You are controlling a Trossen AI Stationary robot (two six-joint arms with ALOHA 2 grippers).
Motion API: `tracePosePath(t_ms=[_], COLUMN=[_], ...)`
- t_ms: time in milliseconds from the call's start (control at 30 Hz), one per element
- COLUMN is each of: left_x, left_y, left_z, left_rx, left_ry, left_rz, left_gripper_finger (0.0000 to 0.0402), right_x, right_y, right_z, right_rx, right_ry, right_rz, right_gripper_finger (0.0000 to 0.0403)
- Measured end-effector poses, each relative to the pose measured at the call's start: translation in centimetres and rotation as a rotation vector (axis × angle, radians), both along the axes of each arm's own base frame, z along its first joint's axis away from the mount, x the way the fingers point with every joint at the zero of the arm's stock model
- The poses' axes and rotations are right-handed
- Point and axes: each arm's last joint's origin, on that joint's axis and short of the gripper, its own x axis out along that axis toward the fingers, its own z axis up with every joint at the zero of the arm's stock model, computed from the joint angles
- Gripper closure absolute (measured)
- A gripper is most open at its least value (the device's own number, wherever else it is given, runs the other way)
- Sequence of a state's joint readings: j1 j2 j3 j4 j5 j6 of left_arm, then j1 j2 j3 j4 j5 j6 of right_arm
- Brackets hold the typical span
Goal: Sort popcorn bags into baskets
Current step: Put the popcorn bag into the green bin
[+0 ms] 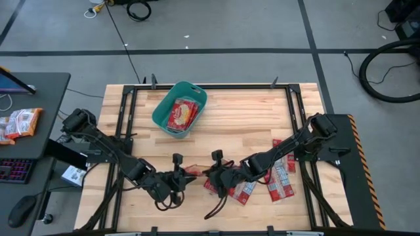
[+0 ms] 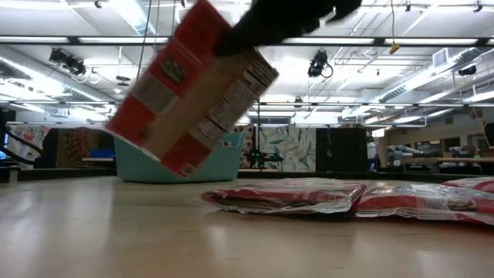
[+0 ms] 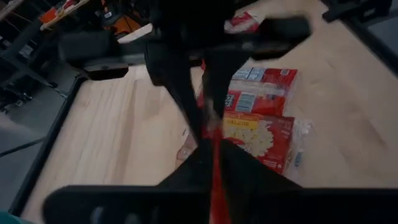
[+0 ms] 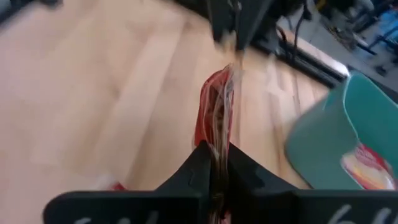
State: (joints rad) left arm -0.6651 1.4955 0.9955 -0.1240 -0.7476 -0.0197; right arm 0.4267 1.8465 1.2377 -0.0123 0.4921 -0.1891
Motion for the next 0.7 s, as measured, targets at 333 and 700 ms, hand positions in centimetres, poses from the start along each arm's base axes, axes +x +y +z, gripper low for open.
tracePosePath(t_ms=[333,700], left_x=[-1.7,-6.9], left_y=[2.1,5.9], left_z=[1.6,0.5], left_rx=[-0.027,-0.169], left_ry=[0.056,-0.028], left_rz=[0.018,0.050], left_gripper_finger=[0.0265,0.0285], right_x=[-0.4,-0.2], right_y=[-0.8,-2.5], right_z=[1.6,5.4], right_rx=[-0.181,-0.264], right_ry=[0.074,0.036], right_rz=[-0.228,-0.509], right_gripper_finger=[0.0381,0.0381])
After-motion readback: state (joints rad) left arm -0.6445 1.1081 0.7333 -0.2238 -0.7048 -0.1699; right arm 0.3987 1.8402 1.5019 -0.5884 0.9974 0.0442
